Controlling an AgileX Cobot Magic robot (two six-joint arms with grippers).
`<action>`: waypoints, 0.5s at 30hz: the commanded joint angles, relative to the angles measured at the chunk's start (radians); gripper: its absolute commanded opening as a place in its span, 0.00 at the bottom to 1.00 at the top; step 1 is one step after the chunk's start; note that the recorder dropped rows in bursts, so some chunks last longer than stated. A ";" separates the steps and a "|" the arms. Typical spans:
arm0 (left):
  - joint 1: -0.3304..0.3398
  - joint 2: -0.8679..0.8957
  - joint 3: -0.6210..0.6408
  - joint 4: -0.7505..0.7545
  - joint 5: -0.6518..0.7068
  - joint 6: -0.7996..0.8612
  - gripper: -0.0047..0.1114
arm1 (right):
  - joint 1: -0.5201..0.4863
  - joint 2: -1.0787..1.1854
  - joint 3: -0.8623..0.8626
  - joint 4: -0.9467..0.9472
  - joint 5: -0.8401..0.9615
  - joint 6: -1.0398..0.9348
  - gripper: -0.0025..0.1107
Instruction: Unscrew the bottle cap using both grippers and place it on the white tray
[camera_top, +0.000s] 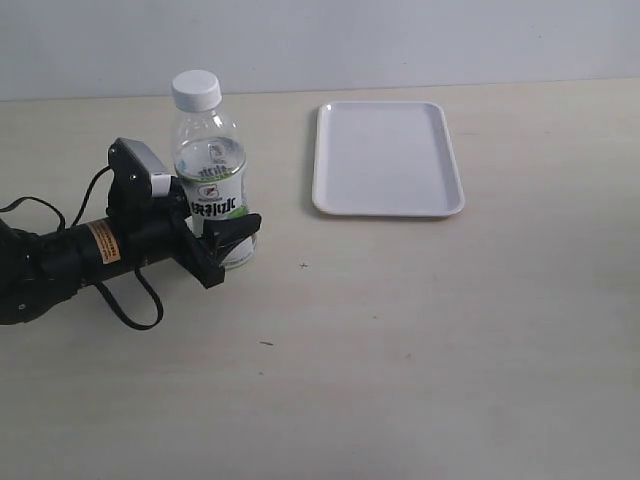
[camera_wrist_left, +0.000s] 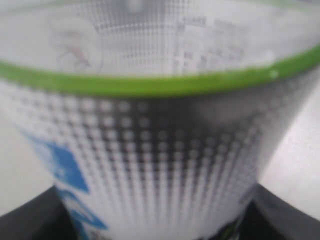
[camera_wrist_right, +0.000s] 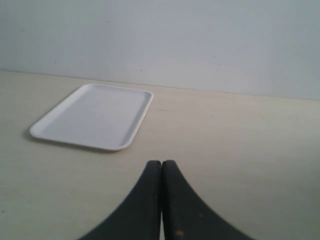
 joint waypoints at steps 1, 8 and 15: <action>-0.003 0.000 -0.003 0.005 -0.015 0.074 0.05 | 0.001 -0.005 0.006 0.000 -0.011 -0.001 0.02; -0.003 -0.060 -0.003 0.048 0.012 0.101 0.04 | 0.001 -0.005 0.006 0.000 -0.011 -0.001 0.02; -0.030 -0.069 -0.003 0.050 0.072 0.094 0.04 | 0.001 -0.005 0.006 -0.009 -0.035 -0.001 0.02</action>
